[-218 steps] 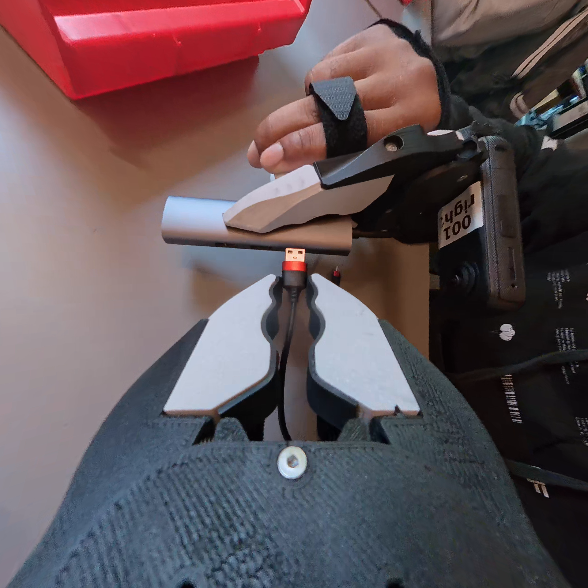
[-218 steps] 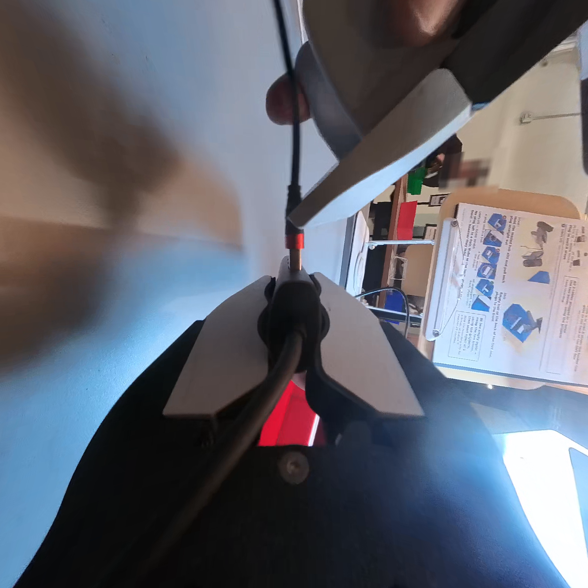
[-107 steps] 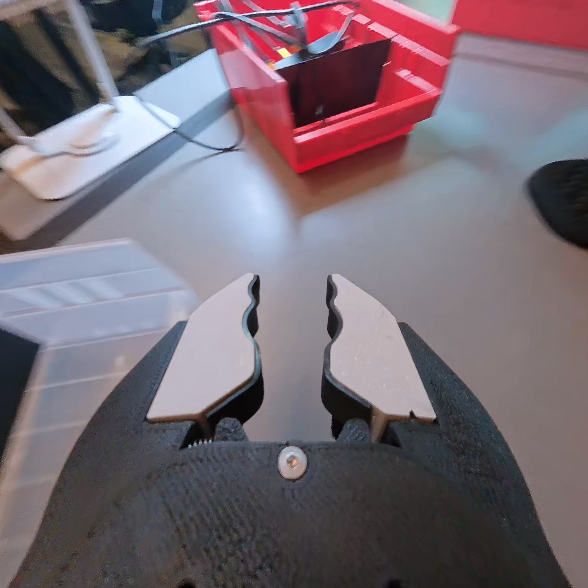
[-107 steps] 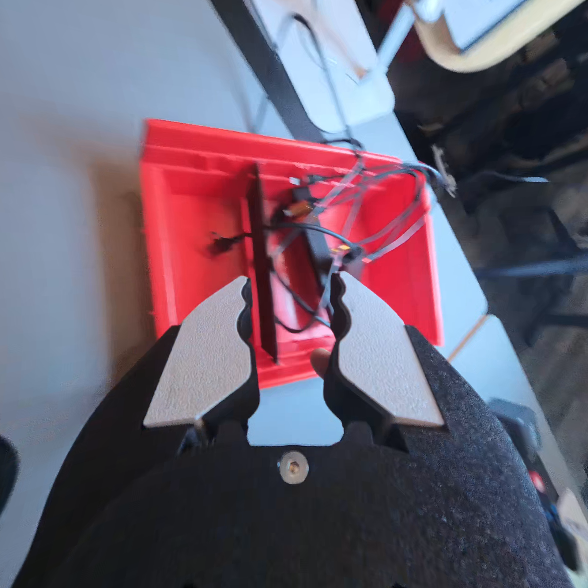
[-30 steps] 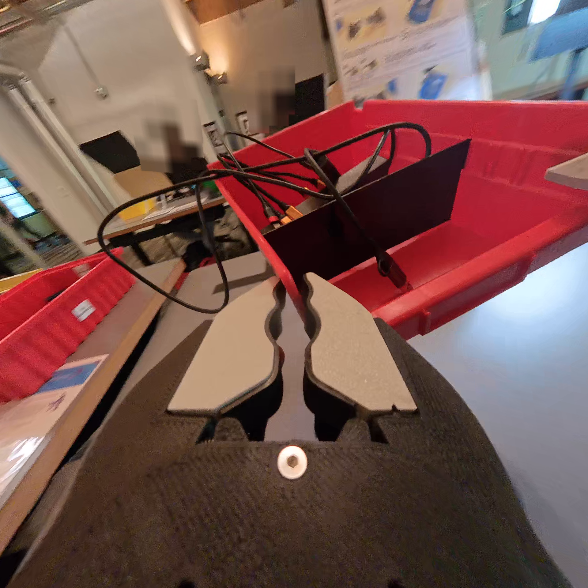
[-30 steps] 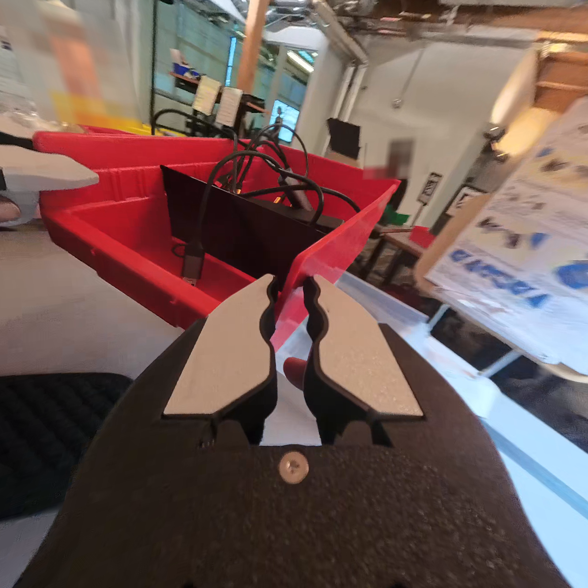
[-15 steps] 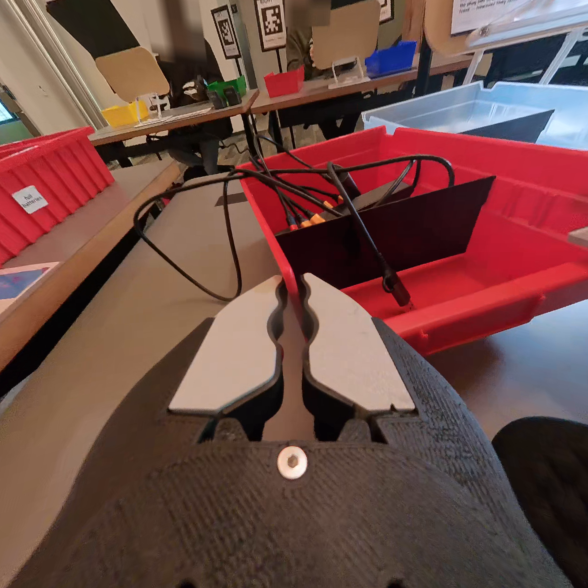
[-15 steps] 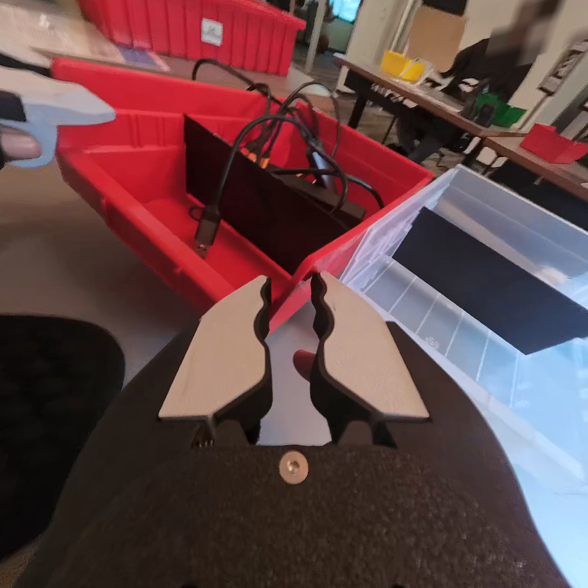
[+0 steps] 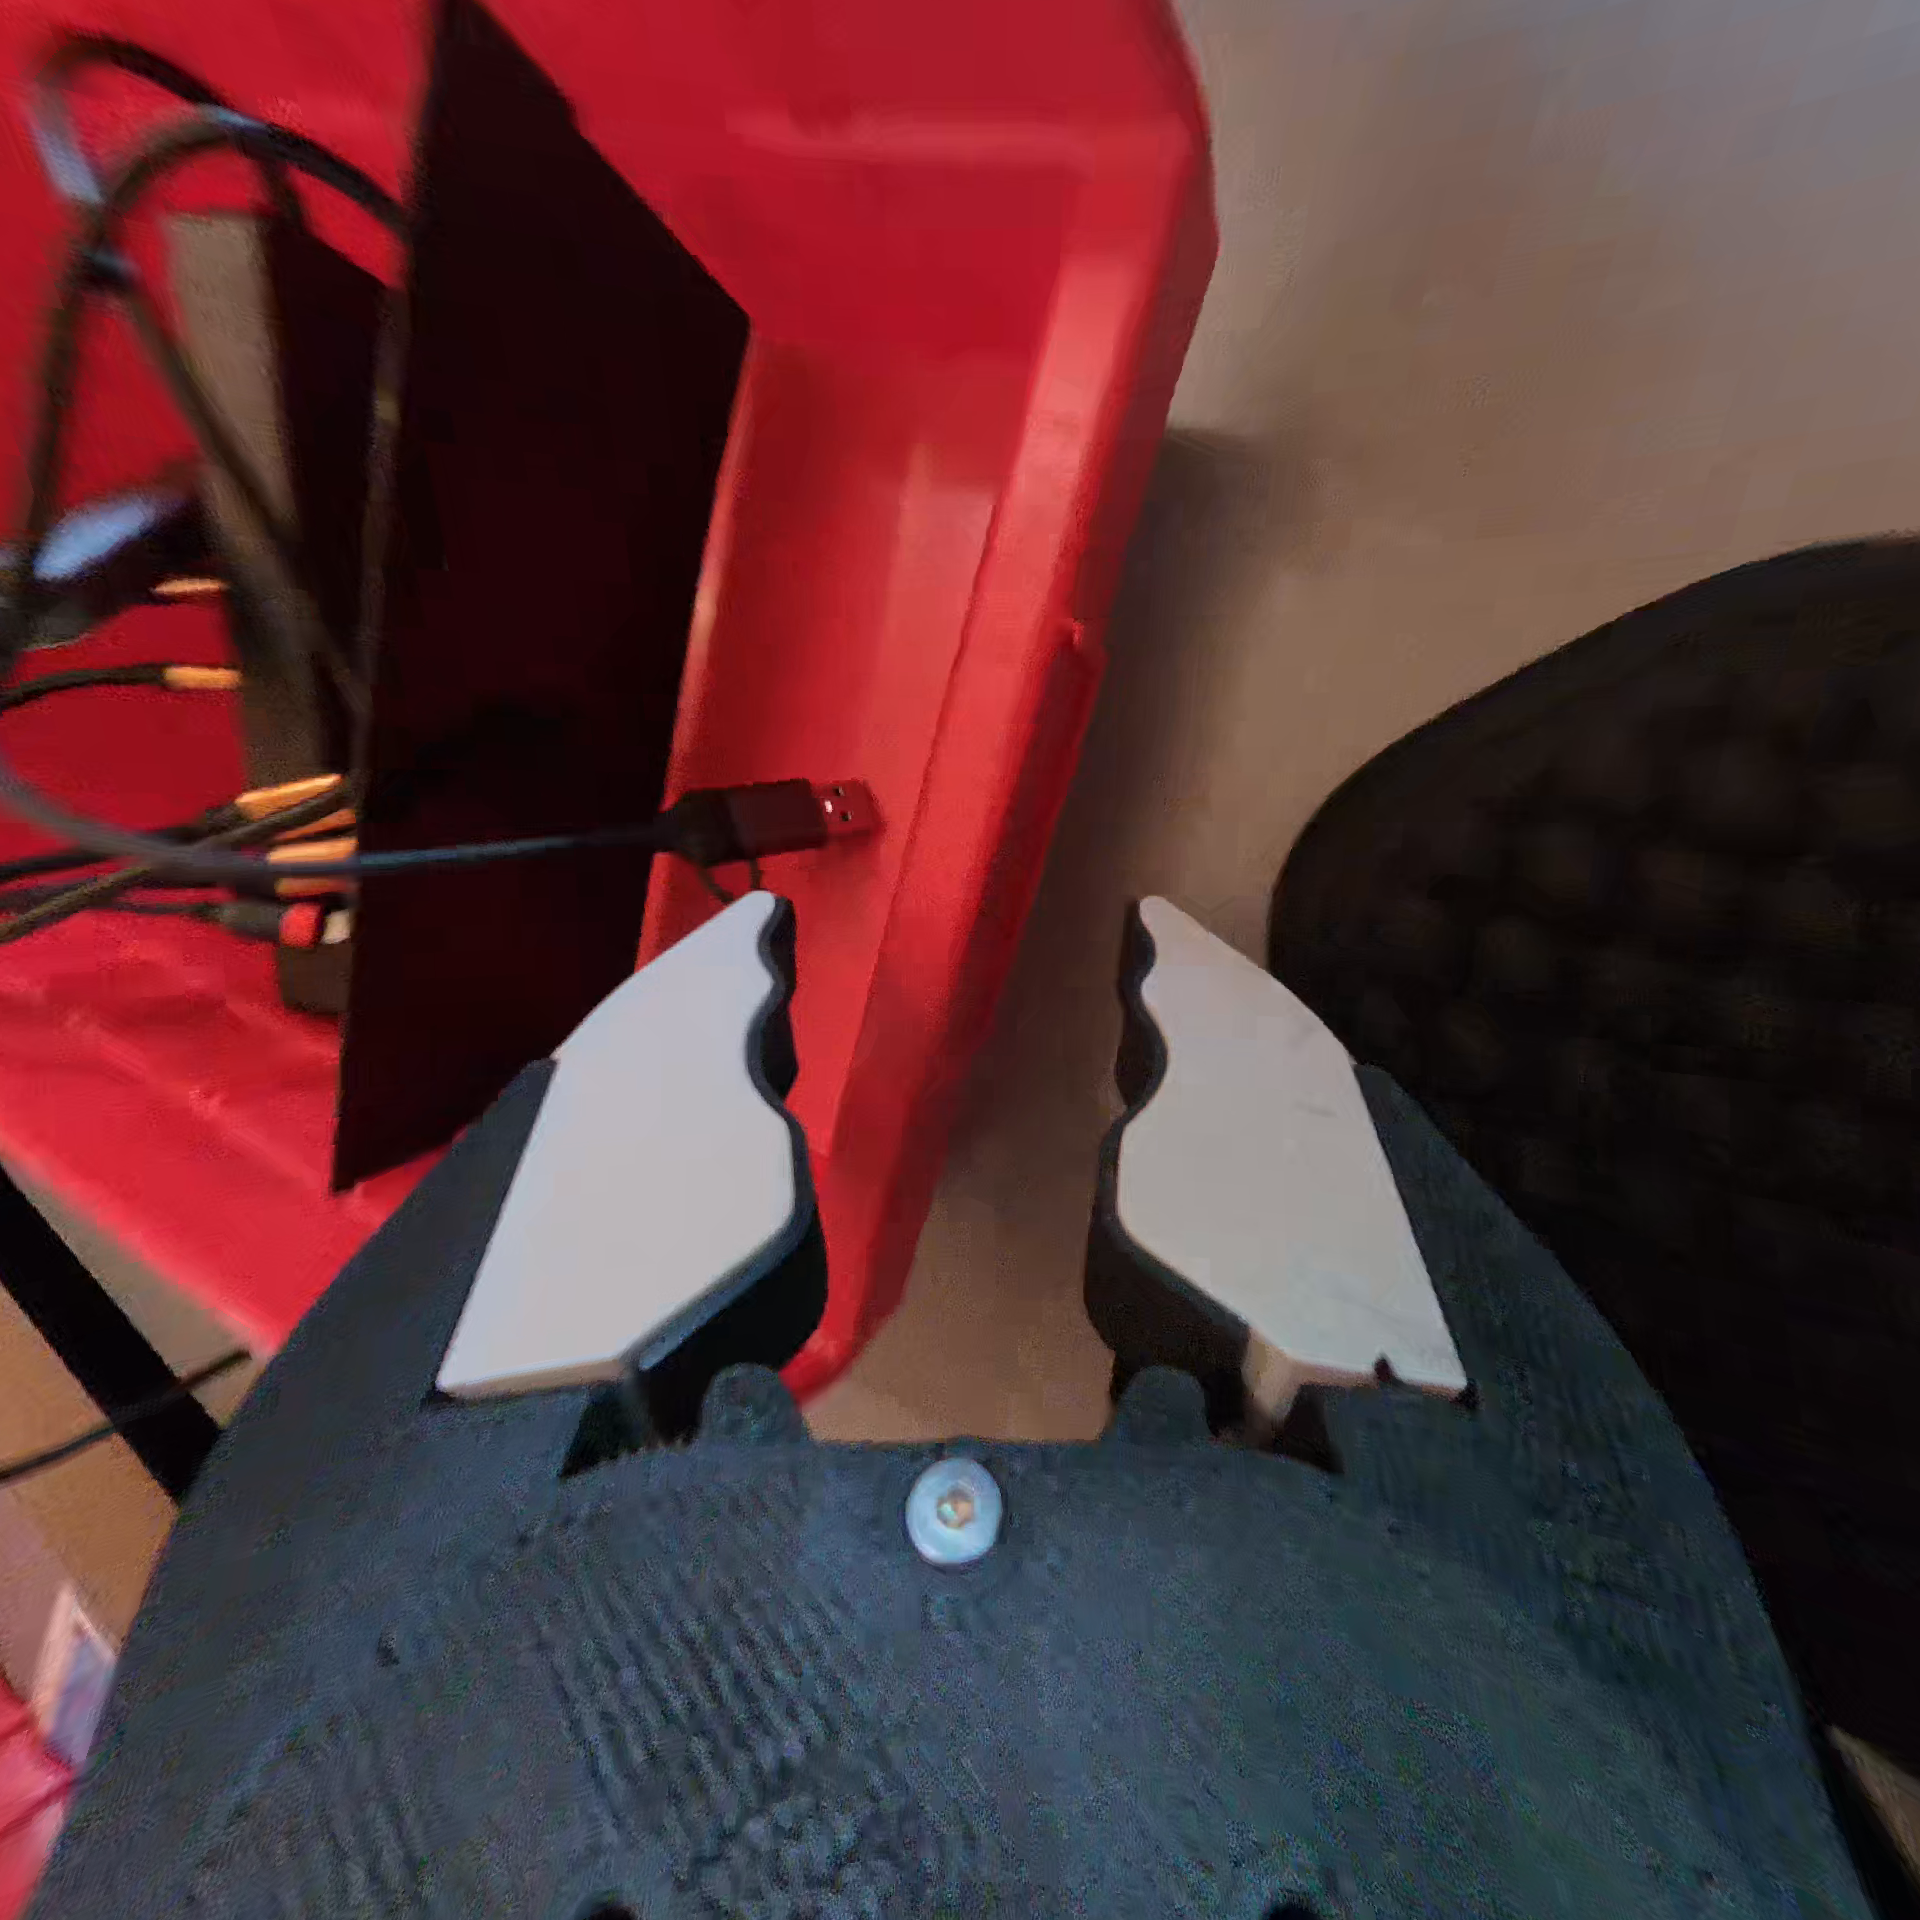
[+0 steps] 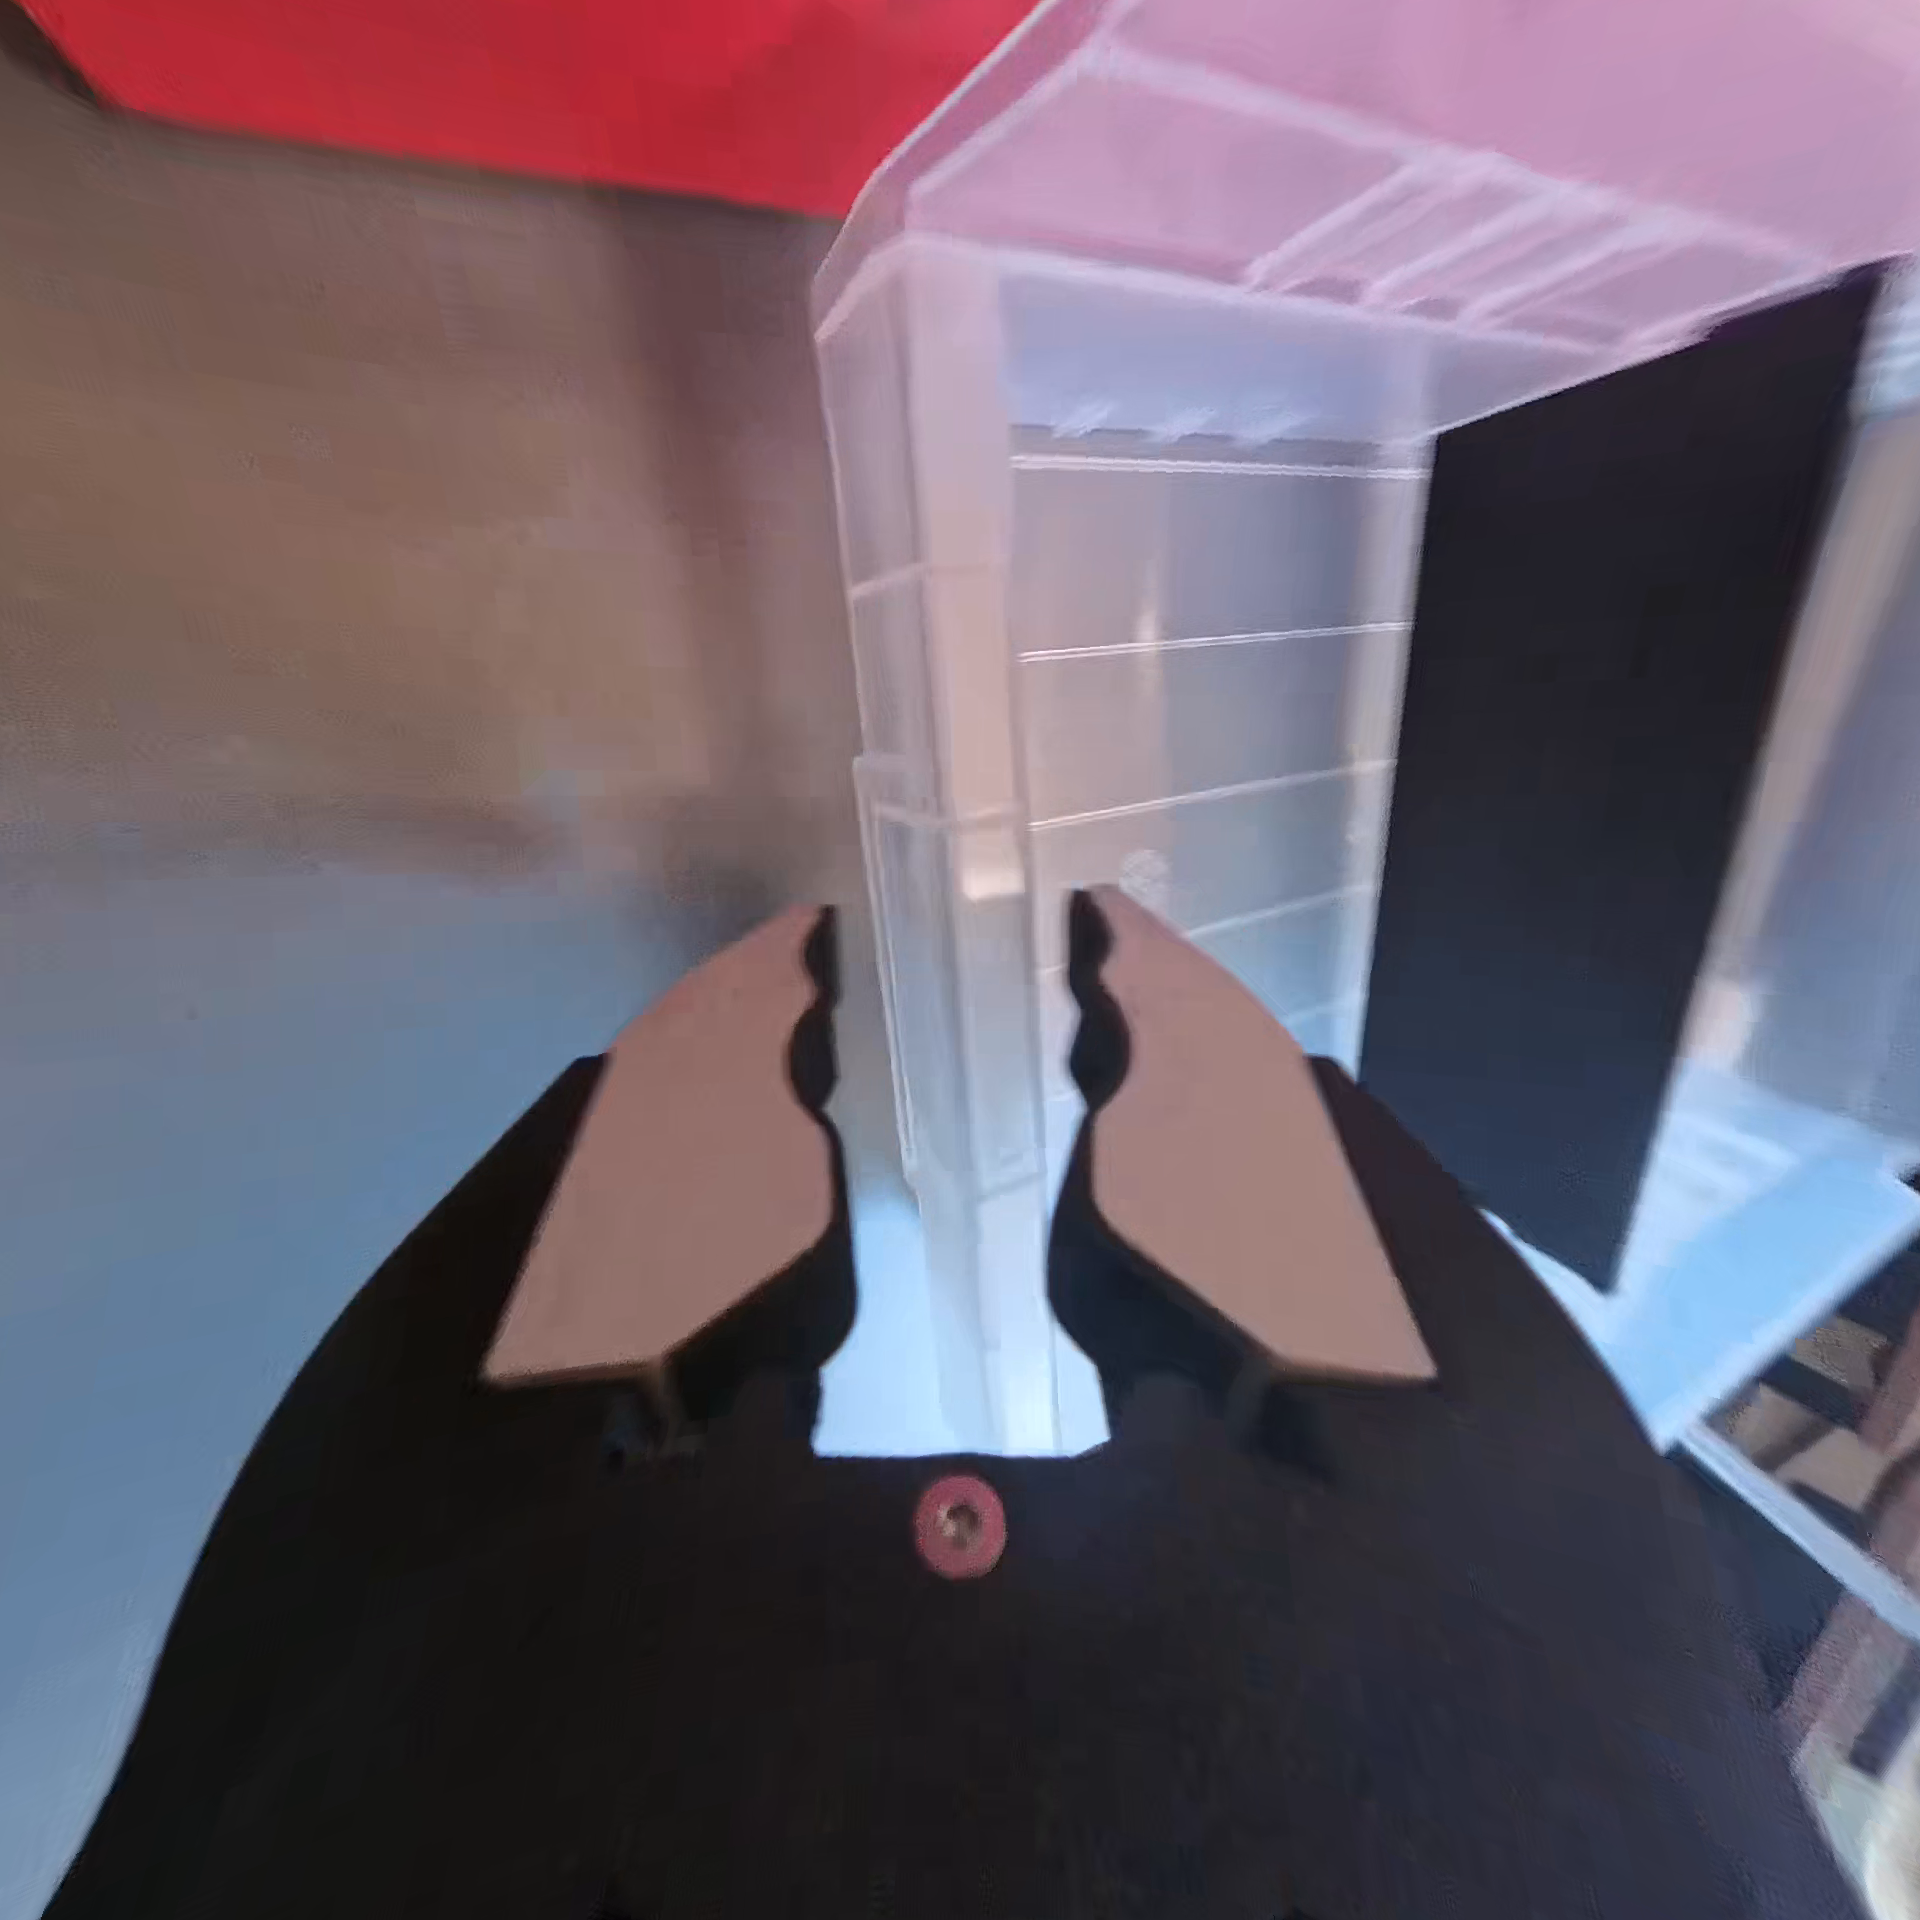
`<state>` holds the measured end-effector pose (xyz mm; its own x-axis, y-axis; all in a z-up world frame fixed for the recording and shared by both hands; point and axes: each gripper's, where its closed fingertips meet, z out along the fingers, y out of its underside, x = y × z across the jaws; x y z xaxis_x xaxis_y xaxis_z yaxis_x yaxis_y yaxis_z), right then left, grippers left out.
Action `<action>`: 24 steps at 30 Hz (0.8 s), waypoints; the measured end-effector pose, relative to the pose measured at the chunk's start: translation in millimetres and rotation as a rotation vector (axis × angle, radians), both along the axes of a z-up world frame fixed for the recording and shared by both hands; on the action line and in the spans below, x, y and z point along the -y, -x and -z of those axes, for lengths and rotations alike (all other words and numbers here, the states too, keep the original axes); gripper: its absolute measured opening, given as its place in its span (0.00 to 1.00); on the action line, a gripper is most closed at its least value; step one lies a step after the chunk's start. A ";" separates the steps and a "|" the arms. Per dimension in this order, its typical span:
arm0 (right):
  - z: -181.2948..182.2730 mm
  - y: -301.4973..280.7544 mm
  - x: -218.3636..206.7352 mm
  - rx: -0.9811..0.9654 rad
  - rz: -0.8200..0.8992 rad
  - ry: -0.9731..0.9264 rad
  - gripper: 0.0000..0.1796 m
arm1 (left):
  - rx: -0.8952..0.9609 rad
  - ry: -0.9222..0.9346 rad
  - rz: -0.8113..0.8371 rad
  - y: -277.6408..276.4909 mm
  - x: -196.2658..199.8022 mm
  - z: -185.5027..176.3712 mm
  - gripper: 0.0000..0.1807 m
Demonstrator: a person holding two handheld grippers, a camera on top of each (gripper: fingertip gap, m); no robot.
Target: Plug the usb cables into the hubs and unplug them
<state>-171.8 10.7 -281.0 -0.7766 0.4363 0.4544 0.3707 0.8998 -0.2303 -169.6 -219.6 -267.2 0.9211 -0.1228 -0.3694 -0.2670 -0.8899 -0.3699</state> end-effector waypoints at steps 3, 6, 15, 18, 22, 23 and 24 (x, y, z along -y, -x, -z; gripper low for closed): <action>3.5 -9.1 -5.1 0.030 -0.018 0.000 0.17 | 0.015 0.070 0.062 6.3 -8.6 22.2 0.20; 1.4 -42.7 -16.4 0.004 0.030 0.053 0.17 | 0.003 0.047 0.121 2.4 -15.9 23.2 0.16; -8.4 -196.4 -60.0 -0.199 0.326 0.086 0.19 | -0.097 -0.028 0.107 -0.1 -26.2 21.6 0.16; -8.7 -233.0 -86.1 -0.233 0.447 0.042 0.19 | -0.110 -0.029 0.101 -0.8 -29.2 21.3 0.16; -7.1 -249.8 -131.0 -0.255 0.574 -0.070 0.19 | -0.100 -0.021 0.098 -0.4 -33.4 21.2 0.16; -5.9 -248.2 -142.2 -0.259 0.606 -0.072 0.19 | -0.099 -0.023 0.101 0.6 -35.2 21.3 0.16; -4.2 -245.3 -153.8 -0.259 0.632 -0.074 0.18 | -0.098 -0.025 0.106 1.8 -37.2 21.4 0.16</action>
